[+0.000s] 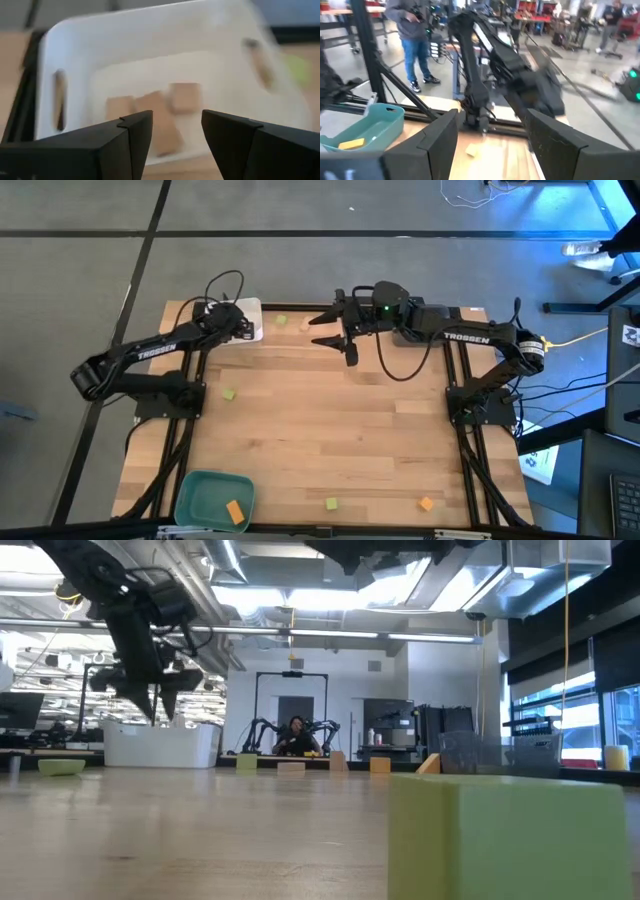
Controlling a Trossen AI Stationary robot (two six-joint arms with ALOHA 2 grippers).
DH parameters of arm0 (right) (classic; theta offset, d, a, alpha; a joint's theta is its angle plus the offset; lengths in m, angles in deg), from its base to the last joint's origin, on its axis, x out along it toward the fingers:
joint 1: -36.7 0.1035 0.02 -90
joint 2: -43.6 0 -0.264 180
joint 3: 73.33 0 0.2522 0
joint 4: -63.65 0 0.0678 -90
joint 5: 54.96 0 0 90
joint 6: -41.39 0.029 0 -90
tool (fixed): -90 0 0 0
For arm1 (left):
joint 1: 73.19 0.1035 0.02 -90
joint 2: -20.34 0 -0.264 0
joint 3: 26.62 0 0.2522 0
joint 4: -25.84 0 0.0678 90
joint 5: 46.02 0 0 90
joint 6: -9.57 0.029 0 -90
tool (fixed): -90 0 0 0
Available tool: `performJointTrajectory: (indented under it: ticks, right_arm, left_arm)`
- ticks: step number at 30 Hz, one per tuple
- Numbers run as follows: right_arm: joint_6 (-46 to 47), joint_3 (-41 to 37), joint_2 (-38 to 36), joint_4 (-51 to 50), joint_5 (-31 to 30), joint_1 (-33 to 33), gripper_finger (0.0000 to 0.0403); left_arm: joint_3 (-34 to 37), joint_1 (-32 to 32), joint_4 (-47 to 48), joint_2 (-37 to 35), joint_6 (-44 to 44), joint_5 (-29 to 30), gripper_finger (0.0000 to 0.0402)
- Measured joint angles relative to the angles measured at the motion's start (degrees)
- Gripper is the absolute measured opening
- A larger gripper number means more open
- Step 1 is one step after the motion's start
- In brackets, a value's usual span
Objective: Sort & place blocks by color
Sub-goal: Put the green block into the black bin
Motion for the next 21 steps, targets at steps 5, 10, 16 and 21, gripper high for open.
performJointTrajectory:
  ticks: [5, 10, 16, 21]
  right_arm:
    - [1.36, -0.01, -0.16, -6.35, -0.92, -1.71, 0.0232]
    - [0.36, -0.02, -0.2, -11.07, -0.92, -2.52, 0.0232]
    - [-0.52, -0.02, -0.3, -13.19, -0.94, -2.61, 0.0232]
    - [-0.31, -0.02, -0.3, -16.36, -1.12, -2.61, 0.0232]
  left_arm:
    - [0.0, -2.74, 0.12, -7.2, 11.61, -18.06, 0.0165]
    - [0.0, -8.6, 0.31, -13.67, 16.65, -34.71, 0.0165]
    - [-0.04, -19.7, 2.31, -18.76, 17.33, -36.43, 0.0165]
    - [-0.04, -27.8, 8.07, -20.41, 13.21, -32.0, 0.0165]
